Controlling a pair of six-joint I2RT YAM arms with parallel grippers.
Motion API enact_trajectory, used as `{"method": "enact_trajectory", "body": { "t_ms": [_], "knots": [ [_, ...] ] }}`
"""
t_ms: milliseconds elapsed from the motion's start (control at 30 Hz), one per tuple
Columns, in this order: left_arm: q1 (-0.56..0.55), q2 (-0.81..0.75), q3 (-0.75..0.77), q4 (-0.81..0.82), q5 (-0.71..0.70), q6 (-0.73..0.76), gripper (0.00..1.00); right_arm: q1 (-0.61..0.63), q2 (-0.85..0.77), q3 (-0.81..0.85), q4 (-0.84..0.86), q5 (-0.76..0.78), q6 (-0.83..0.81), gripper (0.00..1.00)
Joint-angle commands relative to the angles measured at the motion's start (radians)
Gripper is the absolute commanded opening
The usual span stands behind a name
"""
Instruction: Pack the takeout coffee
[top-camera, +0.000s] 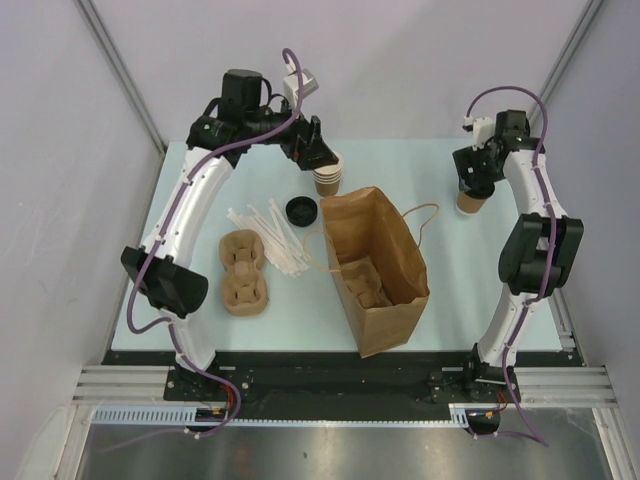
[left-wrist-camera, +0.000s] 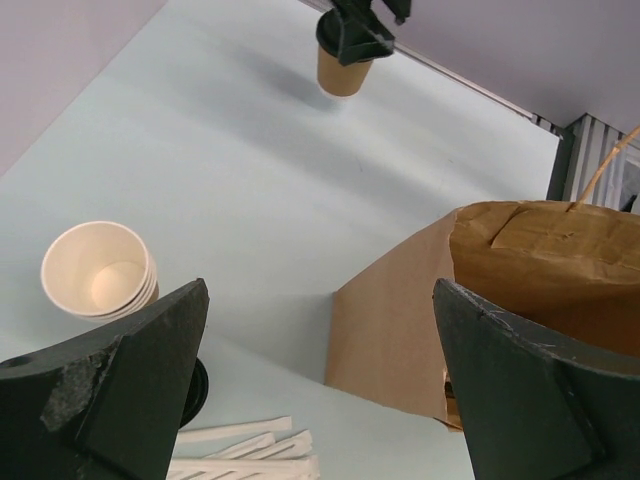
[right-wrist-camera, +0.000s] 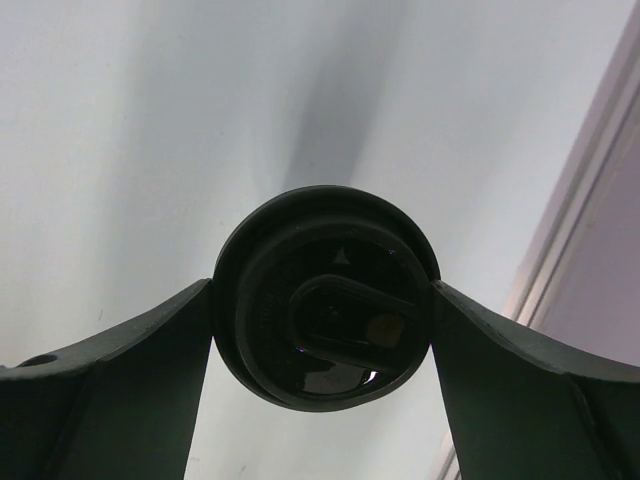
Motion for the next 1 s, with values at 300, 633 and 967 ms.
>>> {"method": "enact_trajectory", "body": {
  "t_ms": [300,633,967],
  "knots": [
    [0.162,-0.118,-0.086,0.036,0.01,-0.086,1.0,0.091,-0.161,0.428,-0.245,-0.089,-0.042,0.69],
    [0.282,-0.323,-0.384,0.128,0.018,-0.112,1.0,0.506,-0.259,0.631,-0.211,-0.054,-0.122,0.69],
    [0.334,-0.533,-0.655,0.171,0.004,-0.112,0.99,1.054,-0.312,0.617,-0.137,0.024,-0.202,0.65]
  ]
}}
